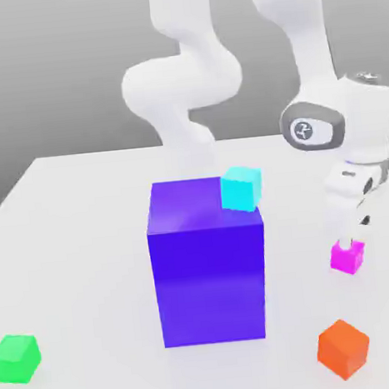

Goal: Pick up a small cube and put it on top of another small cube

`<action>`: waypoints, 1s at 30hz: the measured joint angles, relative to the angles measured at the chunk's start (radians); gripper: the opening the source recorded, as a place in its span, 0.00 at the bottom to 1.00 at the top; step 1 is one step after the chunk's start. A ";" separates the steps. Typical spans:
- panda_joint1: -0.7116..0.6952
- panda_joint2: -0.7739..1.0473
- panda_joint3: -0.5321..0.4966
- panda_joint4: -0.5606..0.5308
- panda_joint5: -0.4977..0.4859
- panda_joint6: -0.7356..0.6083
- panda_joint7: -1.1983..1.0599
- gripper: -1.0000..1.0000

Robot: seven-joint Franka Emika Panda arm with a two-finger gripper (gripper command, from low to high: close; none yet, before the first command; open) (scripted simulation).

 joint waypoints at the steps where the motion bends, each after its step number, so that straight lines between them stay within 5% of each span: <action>1: 0.022 0.017 -0.029 0.004 -0.031 0.012 0.023 0.50; 8: 0.209 0.136 -0.264 0.030 -0.216 0.100 0.158 0.50; 9: 0.237 0.151 -0.297 0.032 -0.233 0.111 0.171 0.00; 17: 0.223 0.143 -0.280 0.031 -0.227 0.105 0.168 0.00; 30: 0.006 -0.072 0.031 -0.021 0.148 -0.046 -0.111 0.00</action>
